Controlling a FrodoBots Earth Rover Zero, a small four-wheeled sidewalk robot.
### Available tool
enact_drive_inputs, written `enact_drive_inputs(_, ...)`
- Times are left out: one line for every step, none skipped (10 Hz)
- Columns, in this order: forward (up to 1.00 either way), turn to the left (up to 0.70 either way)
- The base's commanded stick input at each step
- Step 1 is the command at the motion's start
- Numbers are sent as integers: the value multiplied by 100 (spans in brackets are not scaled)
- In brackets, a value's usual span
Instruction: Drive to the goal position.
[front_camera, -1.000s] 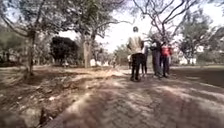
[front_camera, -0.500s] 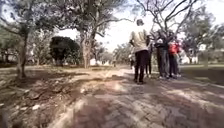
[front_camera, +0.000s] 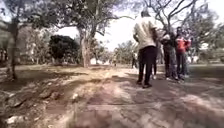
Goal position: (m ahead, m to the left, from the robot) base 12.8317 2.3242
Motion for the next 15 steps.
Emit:
enact_drive_inputs(85,0)
enact_drive_inputs(85,0)
enact_drive_inputs(85,0)
enact_drive_inputs(85,0)
enact_drive_inputs(85,0)
enact_drive_inputs(85,0)
enact_drive_inputs(85,0)
enact_drive_inputs(85,0)
enact_drive_inputs(85,0)
enact_drive_inputs(85,0)
enact_drive_inputs(85,0)
enact_drive_inputs(85,0)
enact_drive_inputs(85,0)
enact_drive_inputs(85,0)
enact_drive_inputs(85,0)
